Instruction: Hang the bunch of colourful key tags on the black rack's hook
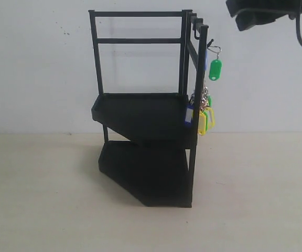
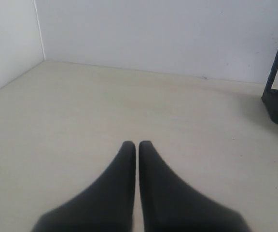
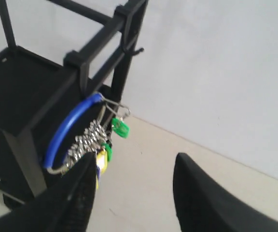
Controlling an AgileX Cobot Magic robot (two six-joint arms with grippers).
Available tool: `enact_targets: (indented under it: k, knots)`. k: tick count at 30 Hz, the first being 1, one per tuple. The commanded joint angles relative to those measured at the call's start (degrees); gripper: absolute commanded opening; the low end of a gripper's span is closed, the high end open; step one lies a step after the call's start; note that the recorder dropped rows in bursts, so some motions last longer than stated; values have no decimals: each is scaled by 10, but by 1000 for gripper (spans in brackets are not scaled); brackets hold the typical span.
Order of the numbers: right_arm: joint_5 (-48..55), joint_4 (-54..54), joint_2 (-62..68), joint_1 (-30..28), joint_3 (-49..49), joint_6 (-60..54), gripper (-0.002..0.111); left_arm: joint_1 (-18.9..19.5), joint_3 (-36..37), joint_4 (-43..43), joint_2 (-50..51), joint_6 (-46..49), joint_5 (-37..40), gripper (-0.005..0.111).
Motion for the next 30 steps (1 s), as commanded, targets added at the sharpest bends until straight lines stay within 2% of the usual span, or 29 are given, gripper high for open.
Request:
enact_targets:
  k: [1,4,10,11,14,21,30]
  knots:
    - [69,-41,-4,0,-1,39,46,-1,-1,0,2,2,-2,4]
    - [82,-42,-11,0,22,57,36,-1,-1,0,2,2,-2,4]
    - [64,-42,-46,0,133,85,3,-1,-1,0,2,2,-4,4]
    - [57,-41,-54,0,154,97,0,-1,-1,0,2,2,-4,4]
    - [45,-27,-78,0,209,124,0,-1,-1,0,2,2,-4,4]
    - [52,61,-111,0,312,106,0,-1,-1,0,2,2,-3,4]
    - [-93,193,-186,0,484,74,0,-1,-1,0,2,2,-3,4]
